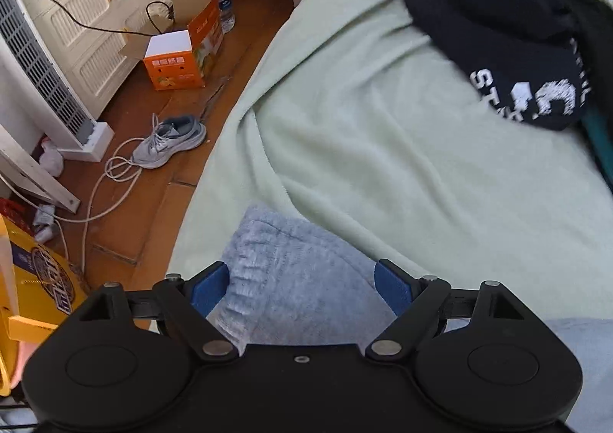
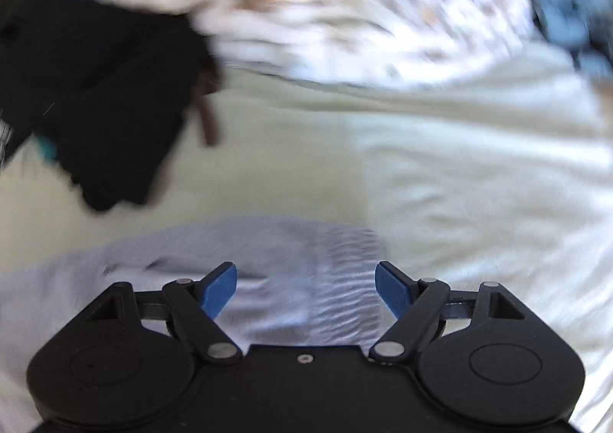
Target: Fold clothes
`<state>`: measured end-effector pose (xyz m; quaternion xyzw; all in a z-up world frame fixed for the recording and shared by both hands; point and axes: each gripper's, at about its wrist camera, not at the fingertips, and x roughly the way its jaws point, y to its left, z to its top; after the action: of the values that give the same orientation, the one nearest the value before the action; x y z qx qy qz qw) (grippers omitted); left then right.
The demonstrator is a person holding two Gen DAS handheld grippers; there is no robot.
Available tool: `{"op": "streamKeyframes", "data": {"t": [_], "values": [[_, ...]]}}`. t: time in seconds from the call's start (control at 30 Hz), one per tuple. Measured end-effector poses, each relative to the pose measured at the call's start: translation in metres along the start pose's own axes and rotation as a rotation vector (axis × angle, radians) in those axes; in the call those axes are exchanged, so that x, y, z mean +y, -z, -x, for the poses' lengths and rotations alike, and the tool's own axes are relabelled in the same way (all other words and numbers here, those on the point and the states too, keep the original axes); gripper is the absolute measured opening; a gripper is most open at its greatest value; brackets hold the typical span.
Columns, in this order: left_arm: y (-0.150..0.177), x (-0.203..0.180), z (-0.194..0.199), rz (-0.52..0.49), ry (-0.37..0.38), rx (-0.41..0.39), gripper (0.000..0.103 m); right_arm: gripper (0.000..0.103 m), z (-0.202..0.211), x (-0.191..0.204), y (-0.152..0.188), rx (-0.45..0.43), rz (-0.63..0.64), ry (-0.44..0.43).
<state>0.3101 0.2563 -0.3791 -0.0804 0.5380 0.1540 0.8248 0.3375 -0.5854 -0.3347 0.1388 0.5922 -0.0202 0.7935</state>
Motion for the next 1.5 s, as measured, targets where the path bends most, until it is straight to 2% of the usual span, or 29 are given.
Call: {"op": "streamKeyframes", "data": {"t": [0.07, 0.13, 0.17, 0.23, 0.27, 0.3, 0.33, 0.4, 0.43, 0.47, 0.53, 0.67, 0.83, 1.03, 1.13, 1.33, 1.4, 1.5], "values": [[0.001, 0.008, -0.011, 0.079, 0.005, 0.06, 0.085, 0.081, -0.012, -0.015, -0.004, 0.021, -0.06, -0.035], [0.001, 0.011, -0.014, 0.109, 0.015, 0.065, 0.08, 0.082, -0.023, -0.03, -0.006, 0.04, -0.128, -0.07], [0.002, 0.011, -0.014, 0.117, 0.007, 0.063, 0.078, 0.082, -0.029, -0.04, -0.005, 0.066, -0.19, -0.124], [0.002, 0.007, -0.014, 0.1, -0.011, 0.059, 0.072, 0.082, -0.037, -0.046, 0.0, 0.096, -0.232, -0.189], [0.003, 0.005, -0.013, 0.092, -0.02, 0.057, 0.07, 0.079, -0.041, -0.047, 0.003, 0.109, -0.244, -0.221], [0.003, 0.003, -0.012, 0.082, -0.024, 0.053, 0.062, 0.075, -0.043, -0.047, 0.005, 0.107, -0.248, -0.245], [0.002, 0.002, -0.012, 0.079, -0.028, 0.048, 0.054, 0.069, -0.039, -0.045, 0.006, 0.069, -0.233, -0.245], [0.0, -0.001, -0.012, 0.064, -0.014, 0.035, 0.044, 0.037, -0.03, -0.045, 0.009, 0.019, -0.233, -0.242], [0.001, -0.002, -0.01, 0.058, -0.013, 0.032, 0.035, 0.031, -0.027, -0.047, 0.011, 0.002, -0.237, -0.24], [0.0, -0.006, -0.007, 0.03, -0.01, 0.027, 0.032, 0.014, -0.026, -0.048, 0.011, -0.004, -0.247, -0.235], [-0.001, -0.013, -0.003, 0.006, -0.025, 0.023, 0.027, 0.013, -0.021, -0.05, 0.012, -0.027, -0.245, -0.242], [-0.006, -0.018, 0.01, -0.003, -0.038, -0.014, 0.025, 0.012, -0.007, -0.04, 0.009, -0.077, -0.19, -0.224], [-0.015, -0.025, 0.027, -0.031, -0.07, -0.059, 0.024, 0.011, 0.006, -0.02, -0.003, -0.133, -0.107, -0.113], [-0.034, -0.034, 0.029, 0.007, -0.11, -0.076, 0.024, 0.007, -0.002, -0.022, -0.012, -0.173, -0.191, 0.01], [-0.045, -0.042, 0.033, 0.001, -0.128, -0.095, 0.024, 0.005, 0.006, -0.019, -0.012, -0.22, -0.227, 0.029], [-0.053, -0.043, 0.019, 0.037, -0.135, -0.07, 0.025, 0.005, 0.013, -0.017, -0.019, -0.249, -0.219, 0.052], [-0.052, -0.043, 0.002, 0.038, -0.147, -0.028, 0.027, 0.005, 0.005, -0.017, -0.022, -0.24, -0.207, 0.08], [-0.045, -0.039, -0.018, 0.043, -0.176, 0.027, 0.039, 0.005, -0.014, -0.02, -0.02, -0.22, -0.231, 0.118]]}}
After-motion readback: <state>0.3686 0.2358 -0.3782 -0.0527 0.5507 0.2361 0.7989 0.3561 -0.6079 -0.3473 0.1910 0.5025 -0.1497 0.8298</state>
